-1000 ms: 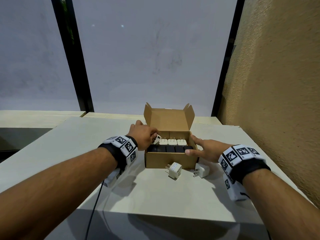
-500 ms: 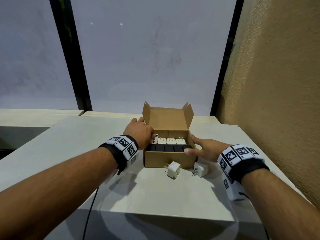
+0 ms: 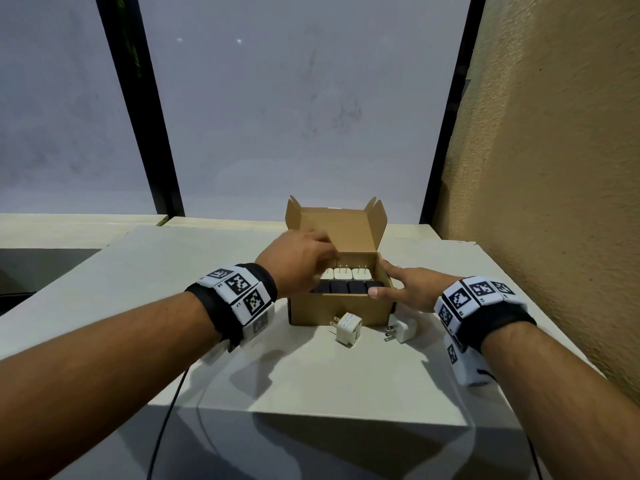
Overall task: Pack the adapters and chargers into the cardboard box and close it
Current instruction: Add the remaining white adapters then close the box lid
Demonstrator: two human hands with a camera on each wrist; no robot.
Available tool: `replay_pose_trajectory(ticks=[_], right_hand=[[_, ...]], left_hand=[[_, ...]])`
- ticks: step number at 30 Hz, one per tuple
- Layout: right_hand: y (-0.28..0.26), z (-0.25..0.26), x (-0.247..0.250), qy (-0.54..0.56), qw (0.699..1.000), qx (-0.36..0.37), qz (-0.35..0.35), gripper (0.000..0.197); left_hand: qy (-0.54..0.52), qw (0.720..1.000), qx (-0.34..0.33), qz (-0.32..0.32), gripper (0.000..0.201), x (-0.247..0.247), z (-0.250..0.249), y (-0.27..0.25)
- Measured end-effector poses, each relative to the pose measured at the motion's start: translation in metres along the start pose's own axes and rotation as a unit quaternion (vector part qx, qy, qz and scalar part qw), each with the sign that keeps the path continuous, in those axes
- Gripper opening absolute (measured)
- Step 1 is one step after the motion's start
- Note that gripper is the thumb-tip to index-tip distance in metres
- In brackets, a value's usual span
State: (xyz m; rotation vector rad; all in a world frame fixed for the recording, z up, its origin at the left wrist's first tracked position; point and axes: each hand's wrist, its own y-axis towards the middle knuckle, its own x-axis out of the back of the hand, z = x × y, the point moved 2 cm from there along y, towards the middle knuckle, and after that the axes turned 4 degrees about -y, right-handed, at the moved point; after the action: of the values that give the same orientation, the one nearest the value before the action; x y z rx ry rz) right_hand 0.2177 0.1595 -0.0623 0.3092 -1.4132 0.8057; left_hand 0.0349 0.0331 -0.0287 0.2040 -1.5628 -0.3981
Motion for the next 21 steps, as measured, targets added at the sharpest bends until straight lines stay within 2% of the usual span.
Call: replay_pose_trajectory(ticks=[2,4,7,9,13,16,19,21], right_hand=[[-0.001,0.000,0.000,0.004,1.000,0.002,-0.004,0.088],[-0.002,0.000,0.001,0.008,1.000,0.004,-0.013,0.087],[-0.004,0.000,0.002,0.011,1.000,0.000,-0.017,0.087],[-0.004,0.001,0.002,0.008,1.000,-0.002,-0.016,0.087],[-0.003,0.001,0.001,0.003,1.000,-0.002,-0.019,0.087],[-0.004,0.002,0.001,0.004,1.000,0.004,-0.016,0.085],[-0.003,0.000,0.003,0.003,1.000,0.010,-0.021,0.085],[-0.002,-0.001,0.003,0.003,1.000,0.013,-0.022,0.086]], left_hand=[[-0.055,0.995,-0.074,0.024,0.028,0.005,-0.024,-0.008],[-0.061,0.987,-0.112,0.097,0.037,0.000,-0.043,-0.017],[-0.014,0.978,-0.099,0.185,0.055,-0.016,-0.057,-0.029],[-0.016,0.977,-0.067,0.204,0.058,-0.025,-0.060,-0.032],[-0.093,0.981,0.002,0.170,0.039,-0.026,-0.066,-0.034],[-0.147,0.978,0.005,0.148,0.029,-0.025,-0.067,-0.036],[-0.193,0.972,-0.006,0.133,0.032,-0.016,-0.064,-0.033],[-0.210,0.974,-0.004,0.083,0.035,-0.004,-0.059,-0.023]])
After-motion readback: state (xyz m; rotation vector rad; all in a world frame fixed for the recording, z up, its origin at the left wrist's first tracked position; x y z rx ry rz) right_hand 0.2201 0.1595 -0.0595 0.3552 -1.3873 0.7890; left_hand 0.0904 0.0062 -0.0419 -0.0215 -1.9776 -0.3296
